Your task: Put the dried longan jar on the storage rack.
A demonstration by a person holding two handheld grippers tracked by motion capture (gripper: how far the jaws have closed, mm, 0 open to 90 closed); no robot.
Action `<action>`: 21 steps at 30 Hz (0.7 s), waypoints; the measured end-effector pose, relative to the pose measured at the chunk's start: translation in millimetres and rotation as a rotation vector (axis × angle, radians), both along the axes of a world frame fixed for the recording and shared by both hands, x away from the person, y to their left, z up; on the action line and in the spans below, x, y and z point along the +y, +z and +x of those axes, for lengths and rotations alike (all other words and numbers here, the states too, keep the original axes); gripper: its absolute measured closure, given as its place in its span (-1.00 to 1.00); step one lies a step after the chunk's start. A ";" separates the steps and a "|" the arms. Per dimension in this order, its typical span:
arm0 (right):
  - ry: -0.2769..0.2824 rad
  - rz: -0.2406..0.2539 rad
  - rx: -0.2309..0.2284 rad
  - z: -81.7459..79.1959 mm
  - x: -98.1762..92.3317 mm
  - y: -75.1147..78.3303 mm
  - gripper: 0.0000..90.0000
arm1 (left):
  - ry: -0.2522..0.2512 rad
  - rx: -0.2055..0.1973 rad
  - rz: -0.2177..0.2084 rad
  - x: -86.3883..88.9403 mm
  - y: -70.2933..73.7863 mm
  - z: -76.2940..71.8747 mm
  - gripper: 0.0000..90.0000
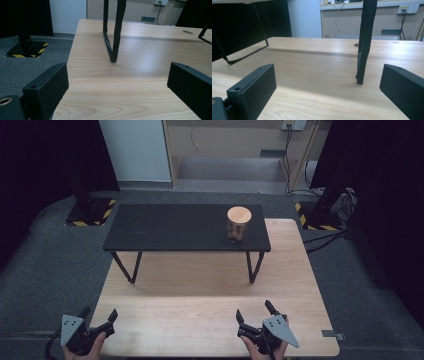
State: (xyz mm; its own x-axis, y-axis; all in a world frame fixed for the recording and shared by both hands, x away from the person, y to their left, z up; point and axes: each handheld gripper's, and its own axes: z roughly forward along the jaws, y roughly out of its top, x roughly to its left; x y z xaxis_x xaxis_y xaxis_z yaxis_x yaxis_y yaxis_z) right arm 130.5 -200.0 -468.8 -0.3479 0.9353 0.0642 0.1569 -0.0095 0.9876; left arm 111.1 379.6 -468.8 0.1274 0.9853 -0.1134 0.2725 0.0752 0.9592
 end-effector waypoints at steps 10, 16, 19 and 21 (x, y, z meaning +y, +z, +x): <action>-0.002 0.008 0.011 -2.0 -2.0 -8.6 -0.97 | -0.001 -0.002 -0.001 -1.2 0.3 0.4 -0.95; -0.002 0.015 0.009 -1.0 -2.6 -10.7 -0.97 | 0.002 -0.002 0.001 -1.3 0.6 0.9 -0.95; -0.004 0.019 0.010 0.0 -2.8 -11.5 -0.97 | 0.002 -0.002 -0.001 -1.6 0.4 1.6 -0.95; -0.003 0.020 0.013 1.0 -2.9 -12.0 -0.97 | 0.002 -0.002 -0.001 -2.0 0.4 2.0 -0.95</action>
State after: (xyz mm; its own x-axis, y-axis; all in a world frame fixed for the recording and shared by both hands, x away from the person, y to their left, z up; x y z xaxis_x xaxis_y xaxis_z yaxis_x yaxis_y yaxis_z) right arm 131.6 -203.0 -480.8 -0.3440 0.9348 0.0879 0.1701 -0.0300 0.9850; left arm 113.1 377.6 -468.4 0.1258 0.9854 -0.1144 0.2709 0.0768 0.9595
